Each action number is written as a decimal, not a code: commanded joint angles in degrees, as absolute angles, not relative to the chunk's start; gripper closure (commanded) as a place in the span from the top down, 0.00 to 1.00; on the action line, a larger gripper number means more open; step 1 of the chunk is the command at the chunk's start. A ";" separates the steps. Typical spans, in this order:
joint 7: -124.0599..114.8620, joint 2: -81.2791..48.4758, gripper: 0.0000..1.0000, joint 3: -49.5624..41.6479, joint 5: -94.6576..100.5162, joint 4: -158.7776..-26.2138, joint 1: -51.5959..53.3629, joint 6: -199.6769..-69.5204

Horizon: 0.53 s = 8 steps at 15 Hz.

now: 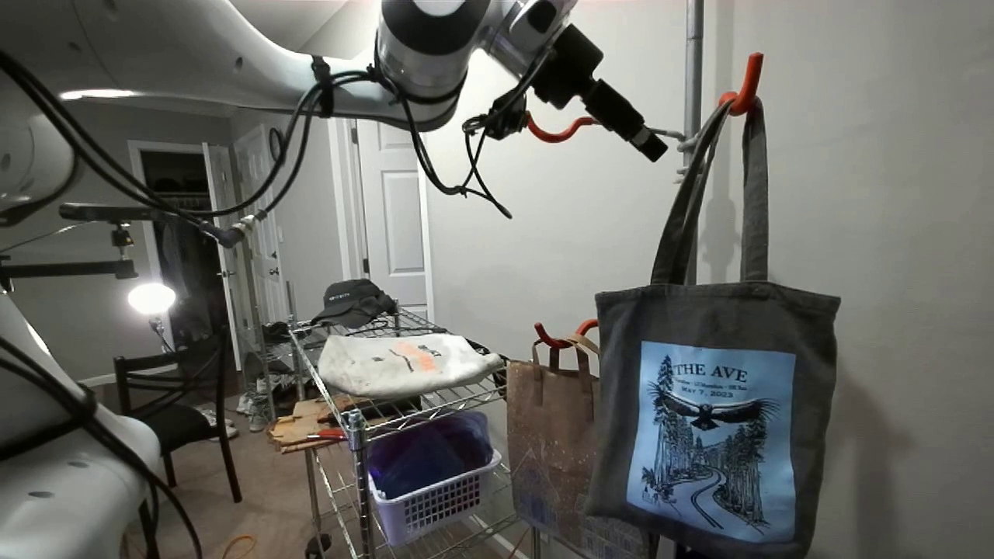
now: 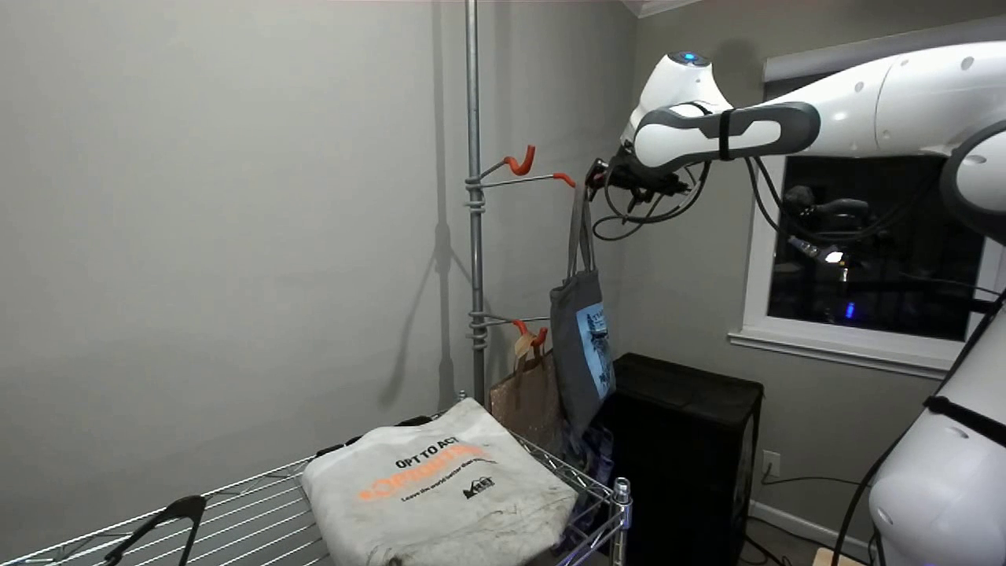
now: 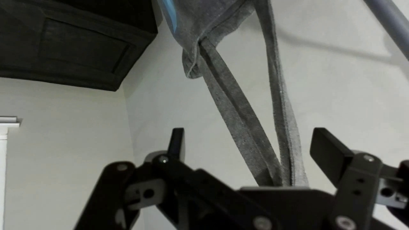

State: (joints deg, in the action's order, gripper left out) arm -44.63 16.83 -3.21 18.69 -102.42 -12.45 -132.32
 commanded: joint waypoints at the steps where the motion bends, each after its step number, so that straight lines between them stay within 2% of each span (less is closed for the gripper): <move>1: -47.82 12.38 1.00 -1.89 19.53 -98.05 -13.32 -134.26; 8: -51.83 4.72 1.00 -2.86 23.67 -88.87 -12.24 -134.79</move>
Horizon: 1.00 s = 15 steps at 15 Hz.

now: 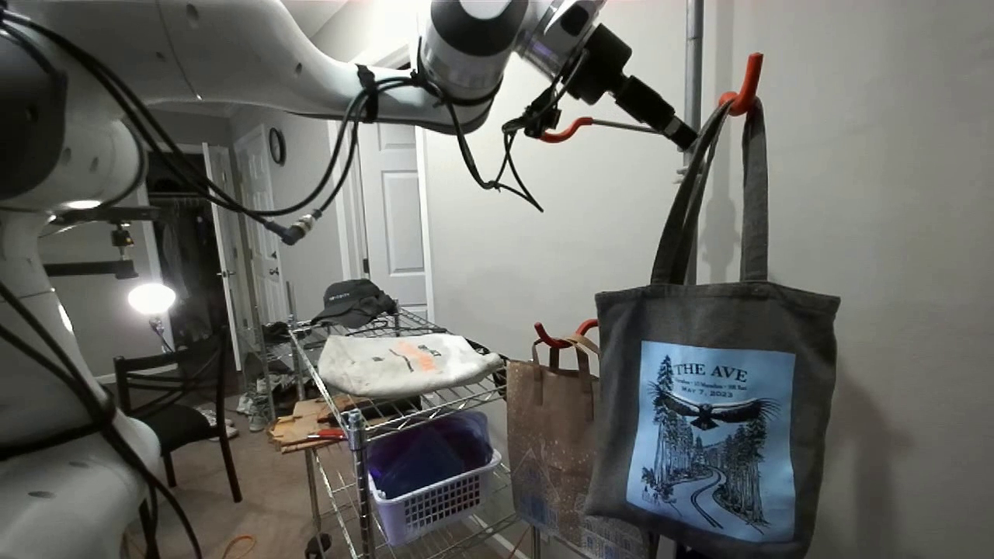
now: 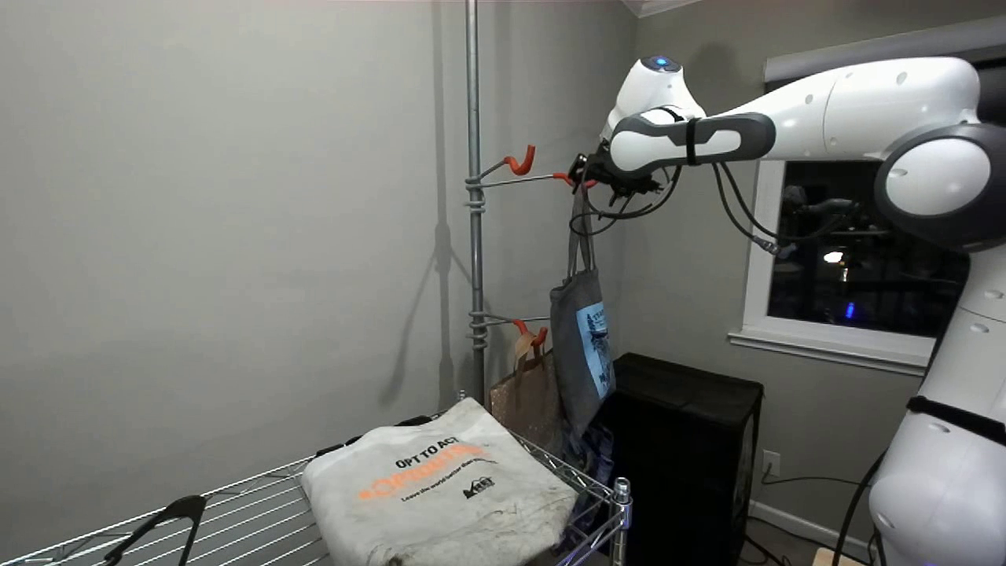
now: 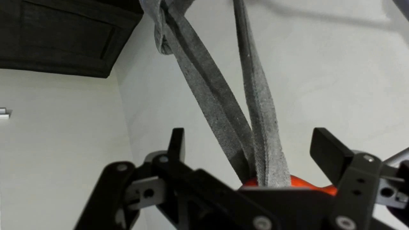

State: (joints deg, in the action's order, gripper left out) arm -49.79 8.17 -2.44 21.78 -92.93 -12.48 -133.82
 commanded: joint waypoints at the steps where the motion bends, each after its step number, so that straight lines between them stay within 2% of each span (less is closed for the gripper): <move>1: -51.96 3.87 1.00 -3.05 24.12 -87.96 -11.99 -134.71; 5: -51.78 1.43 1.00 -2.91 25.37 -86.59 -12.60 -134.99; 6: -51.33 1.00 0.91 -3.08 25.17 -86.30 -12.62 -134.93; 7: -51.02 0.62 0.74 -3.20 25.13 -86.24 -12.73 -134.91; 15: -50.94 0.83 0.22 -3.94 25.40 -87.48 -12.74 -135.24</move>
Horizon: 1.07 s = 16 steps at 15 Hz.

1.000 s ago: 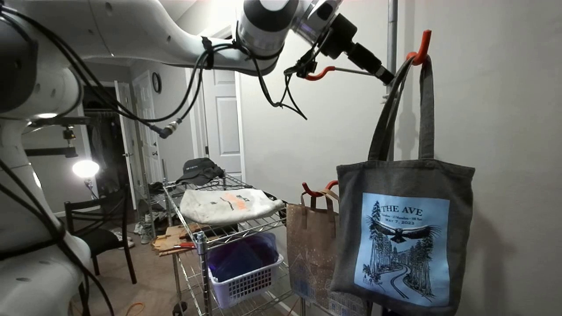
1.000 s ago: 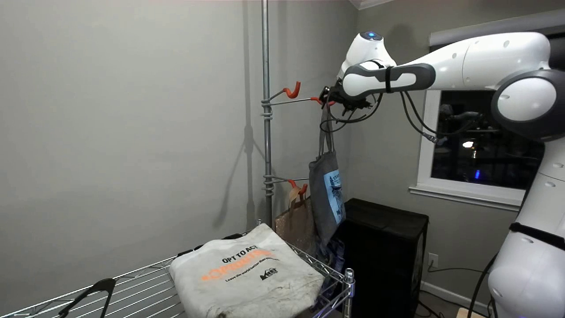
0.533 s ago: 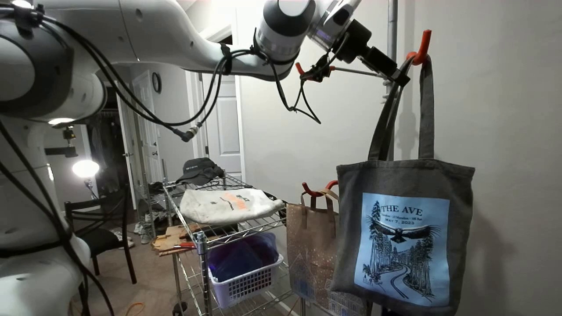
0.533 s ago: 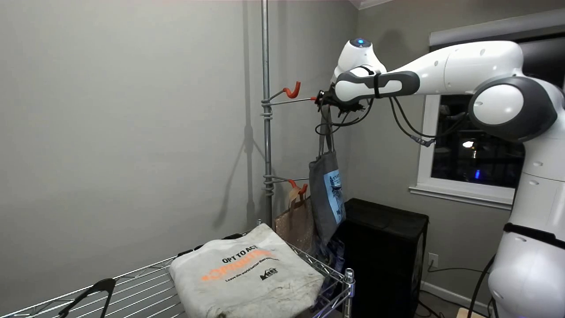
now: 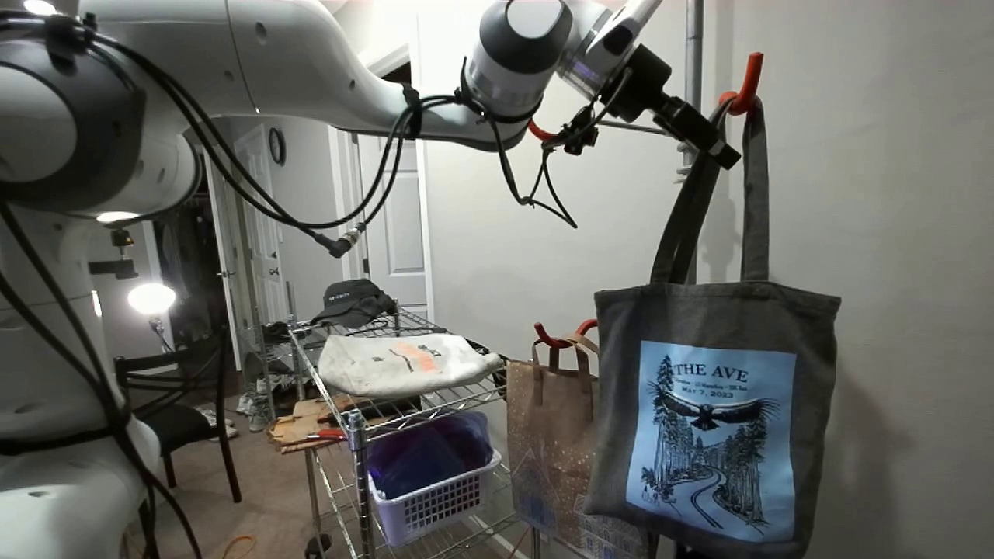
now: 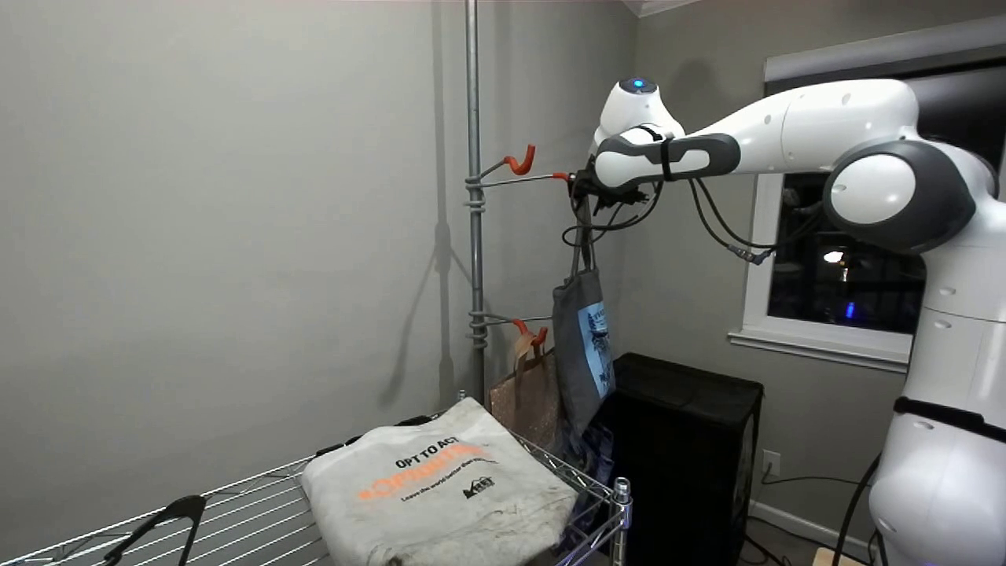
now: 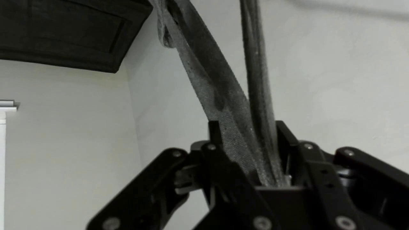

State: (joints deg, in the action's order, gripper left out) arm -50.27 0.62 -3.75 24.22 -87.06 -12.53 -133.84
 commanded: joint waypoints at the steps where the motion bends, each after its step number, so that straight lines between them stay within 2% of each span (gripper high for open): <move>1: -51.00 1.01 0.14 -3.93 25.55 -87.64 -12.69 -135.25; 3: -50.94 1.51 0.04 -3.81 25.73 -88.03 -12.56 -135.30; 6: -51.26 2.56 0.00 -3.52 27.36 -88.60 -12.26 -135.52; 8: -51.29 3.71 0.04 -3.36 28.26 -88.80 -12.05 -135.48; 16: -52.51 13.20 0.04 -2.03 35.10 -88.64 -12.25 -135.99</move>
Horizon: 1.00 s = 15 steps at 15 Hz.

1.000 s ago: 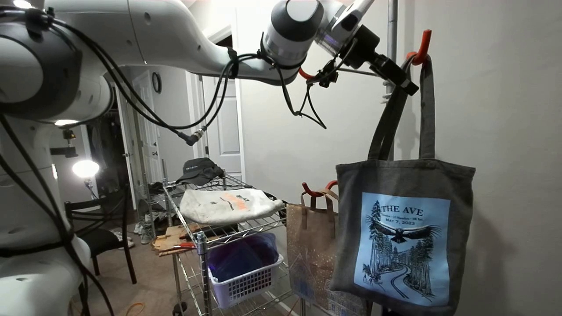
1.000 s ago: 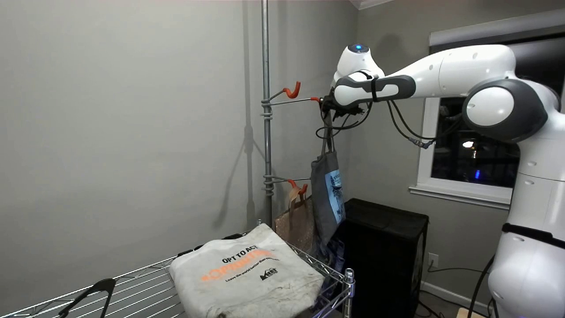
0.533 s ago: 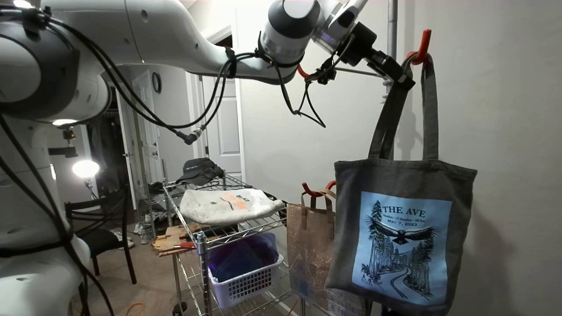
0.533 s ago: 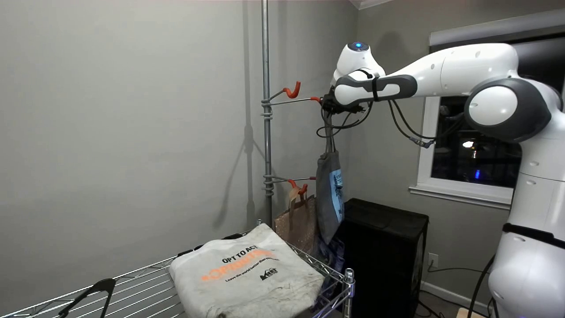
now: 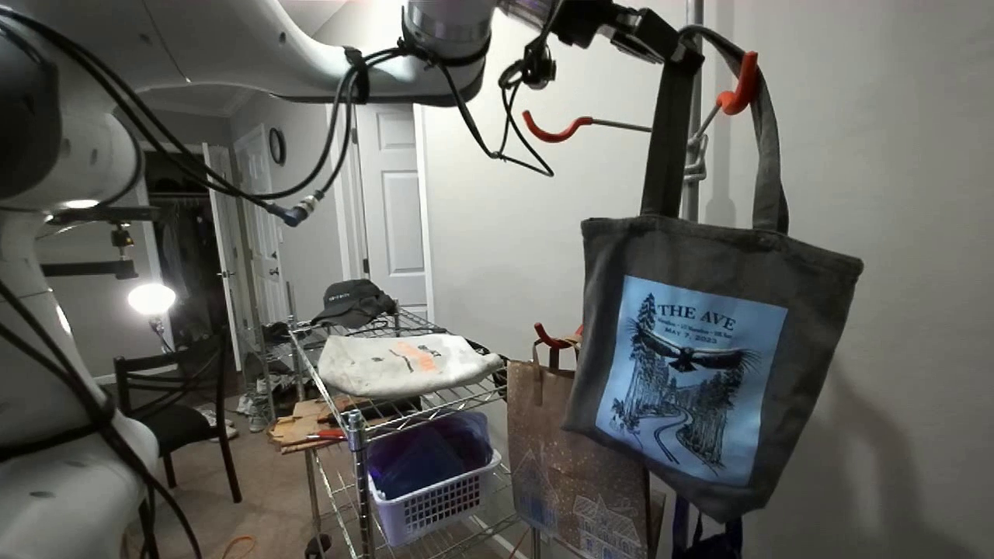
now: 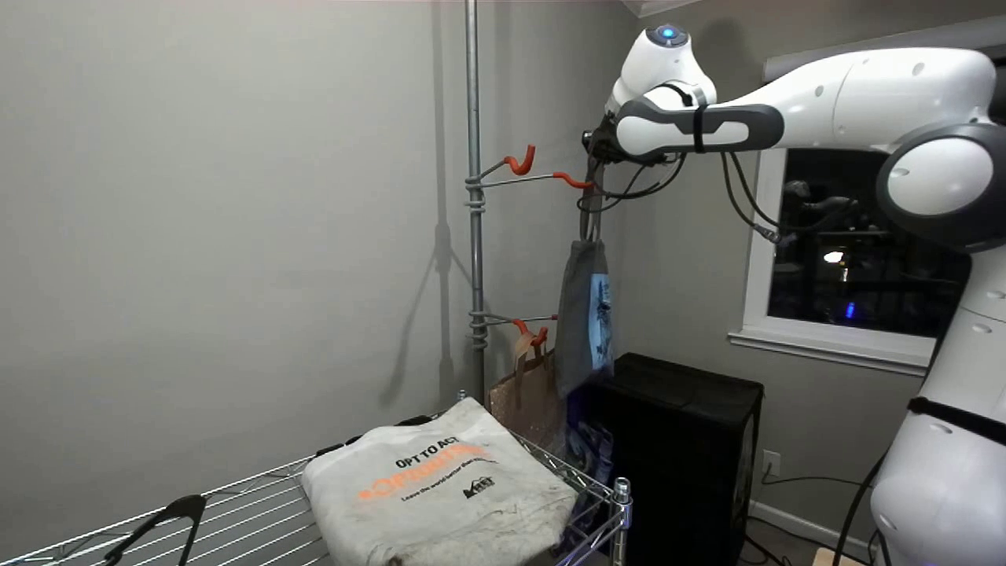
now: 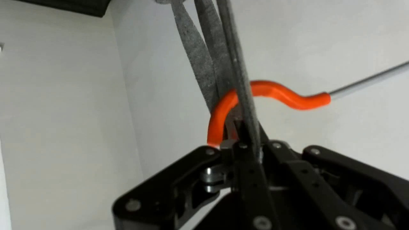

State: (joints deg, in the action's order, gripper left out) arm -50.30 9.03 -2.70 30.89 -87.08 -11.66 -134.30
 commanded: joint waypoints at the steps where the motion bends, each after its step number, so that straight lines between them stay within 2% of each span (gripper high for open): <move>1: -52.87 14.11 0.04 -1.83 36.61 -88.38 -12.52 -135.91; 15: -63.27 22.36 0.04 2.30 56.29 -89.02 -17.18 -128.25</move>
State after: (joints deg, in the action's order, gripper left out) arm -56.74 21.49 0.38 51.10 -88.81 -14.37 -131.76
